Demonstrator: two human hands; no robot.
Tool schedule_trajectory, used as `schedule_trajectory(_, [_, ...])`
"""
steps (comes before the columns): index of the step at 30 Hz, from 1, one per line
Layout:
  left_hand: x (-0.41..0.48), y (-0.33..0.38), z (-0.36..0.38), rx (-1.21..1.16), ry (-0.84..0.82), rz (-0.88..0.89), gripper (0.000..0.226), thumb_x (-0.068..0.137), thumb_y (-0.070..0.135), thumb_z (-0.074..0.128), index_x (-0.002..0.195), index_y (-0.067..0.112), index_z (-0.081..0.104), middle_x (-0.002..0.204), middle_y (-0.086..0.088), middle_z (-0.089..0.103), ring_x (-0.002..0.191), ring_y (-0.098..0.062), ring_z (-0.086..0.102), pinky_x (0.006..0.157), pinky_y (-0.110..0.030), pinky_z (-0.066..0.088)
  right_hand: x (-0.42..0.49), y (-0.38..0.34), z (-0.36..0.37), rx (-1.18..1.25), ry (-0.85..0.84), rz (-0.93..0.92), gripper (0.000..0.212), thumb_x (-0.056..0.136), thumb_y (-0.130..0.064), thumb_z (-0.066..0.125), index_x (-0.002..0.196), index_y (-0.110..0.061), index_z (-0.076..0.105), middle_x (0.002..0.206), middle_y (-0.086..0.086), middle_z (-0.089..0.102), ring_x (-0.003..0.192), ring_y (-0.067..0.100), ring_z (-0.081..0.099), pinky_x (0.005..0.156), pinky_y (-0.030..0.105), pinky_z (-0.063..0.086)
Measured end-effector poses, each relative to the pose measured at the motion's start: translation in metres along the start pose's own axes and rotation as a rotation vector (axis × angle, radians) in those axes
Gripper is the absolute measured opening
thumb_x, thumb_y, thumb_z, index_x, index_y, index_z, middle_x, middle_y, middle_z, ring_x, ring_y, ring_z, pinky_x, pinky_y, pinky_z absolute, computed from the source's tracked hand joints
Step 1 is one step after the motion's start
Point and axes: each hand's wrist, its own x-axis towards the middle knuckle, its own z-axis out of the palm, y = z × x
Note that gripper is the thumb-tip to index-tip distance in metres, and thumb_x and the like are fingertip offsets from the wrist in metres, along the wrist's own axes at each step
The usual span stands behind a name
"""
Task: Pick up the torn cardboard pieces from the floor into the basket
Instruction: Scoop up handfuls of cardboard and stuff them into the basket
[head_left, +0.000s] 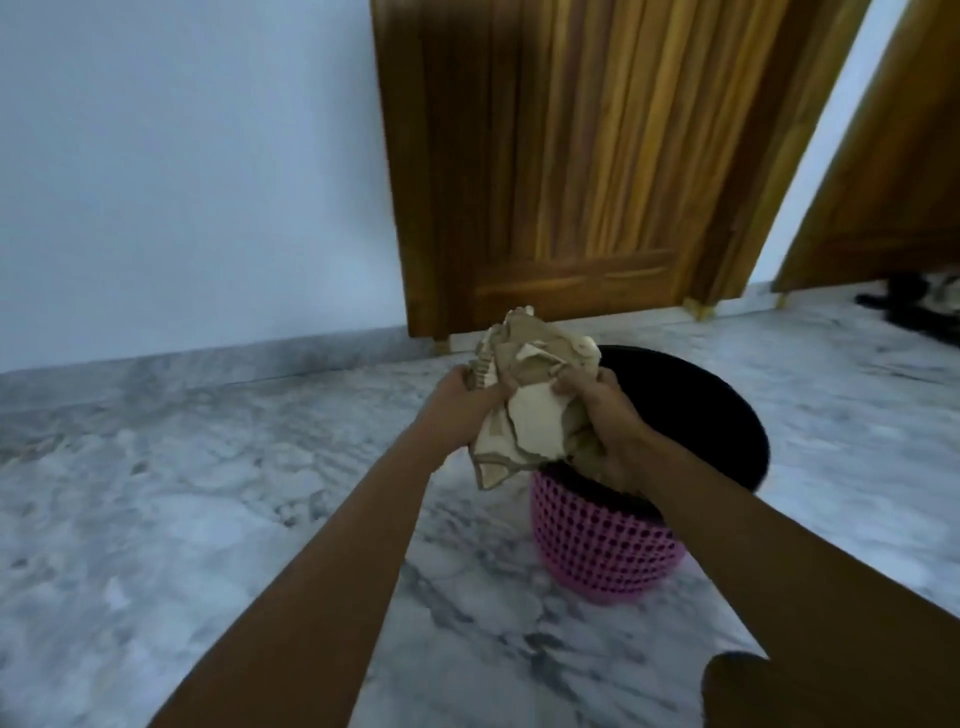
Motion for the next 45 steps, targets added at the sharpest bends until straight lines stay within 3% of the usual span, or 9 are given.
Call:
schedule_trajectory(3, [0.033,0.014,0.066,0.028,-0.062,-0.073,0.063,0.073,0.054,0.077,0.120,0.020,0.052,0.112,-0.001,0.066,0.100,-0.023,0.067,0.090,-0.044,0.056,0.016,-0.007,-0.068,-0.026,0.096,0.015,0.071,0.070,-0.043,0.079,0.131,-0.020,0.051,0.120,0.013,0.066,0.099,0.034,0.069,0.083,0.054,0.059])
schedule_trajectory(7, [0.057,0.014,0.119,0.062,-0.118,-0.060,0.039,0.092,0.045,0.061,0.118,0.015,0.061,0.107,-0.002,0.069,0.099,-0.021,0.066,0.093,-0.040,0.055,0.035,-0.008,-0.123,-0.136,0.138,0.089,0.072,0.084,-0.044,0.073,0.144,-0.021,0.040,0.130,0.009,0.059,0.109,0.031,0.062,0.096,0.051,0.053])
schedule_trajectory(11, [0.058,0.003,0.118,0.265,0.005,0.013,0.060,0.090,0.056,0.056,0.140,0.024,0.049,0.128,0.001,0.063,0.115,-0.021,0.060,0.101,-0.040,0.049,0.041,-0.010,-0.143,-0.454,0.101,0.150,0.107,0.078,-0.065,0.071,0.158,-0.025,0.012,0.162,0.008,0.021,0.141,0.036,0.035,0.108,0.048,0.040])
schedule_trajectory(15, [0.040,-0.005,0.069,0.277,0.177,0.128,0.039,0.091,0.051,0.057,0.122,0.030,0.065,0.108,0.004,0.071,0.099,-0.016,0.066,0.095,-0.042,0.054,0.044,-0.018,-0.105,-0.712,0.061,0.014,0.087,0.088,-0.065,0.058,0.156,-0.022,0.024,0.160,0.006,0.027,0.140,0.032,0.037,0.110,0.046,0.040])
schedule_trajectory(20, [-0.024,-0.024,-0.040,0.292,0.524,0.080,0.037,0.090,0.052,0.055,0.112,0.027,0.072,0.105,0.004,0.074,0.100,-0.016,0.068,0.095,-0.040,0.054,0.036,-0.018,0.047,-0.768,-0.247,-0.264,0.054,0.094,-0.051,0.056,0.137,-0.018,0.056,0.137,0.005,0.058,0.117,0.024,0.058,0.086,0.027,0.045])
schedule_trajectory(26, [-0.206,-0.054,-0.177,0.372,0.966,-0.153,0.039,0.095,0.048,0.051,0.119,0.022,0.069,0.117,0.001,0.071,0.113,-0.017,0.064,0.103,-0.035,0.048,-0.068,0.026,0.259,-0.814,-0.763,-0.429,0.049,0.085,-0.054,0.064,0.126,-0.026,0.063,0.121,-0.004,0.066,0.103,0.020,0.066,0.090,0.029,0.052])
schedule_trajectory(30, [-0.359,-0.056,-0.212,0.432,1.224,-0.305,0.040,0.098,0.044,0.050,0.121,0.017,0.067,0.121,-0.001,0.069,0.114,-0.016,0.062,0.088,-0.021,0.042,-0.180,0.046,0.344,-0.837,-1.102,-0.542,0.048,0.086,-0.052,0.065,0.127,-0.027,0.063,0.122,-0.003,0.066,0.105,0.021,0.066,0.093,0.036,0.054])
schedule_trajectory(38, [-0.615,-0.062,-0.174,0.365,1.562,-0.512,0.040,0.097,0.047,0.051,0.117,0.018,0.069,0.115,0.001,0.070,0.115,-0.013,0.061,0.089,-0.021,0.043,-0.411,0.083,0.378,-0.865,-1.530,-0.750,0.040,0.085,-0.046,0.066,0.121,-0.029,0.065,0.104,-0.008,0.069,0.103,0.017,0.067,0.094,0.036,0.054])
schedule_trajectory(45, [-0.781,-0.158,-0.054,0.248,1.619,-0.738,0.040,0.098,0.045,0.048,0.112,0.014,0.069,0.116,-0.008,0.071,0.107,-0.022,0.064,0.088,-0.025,0.047,-0.573,0.186,0.333,-0.995,-1.857,-0.794,0.038,0.087,-0.047,0.066,0.121,-0.031,0.063,0.104,-0.005,0.065,0.097,0.018,0.064,0.090,0.033,0.053])
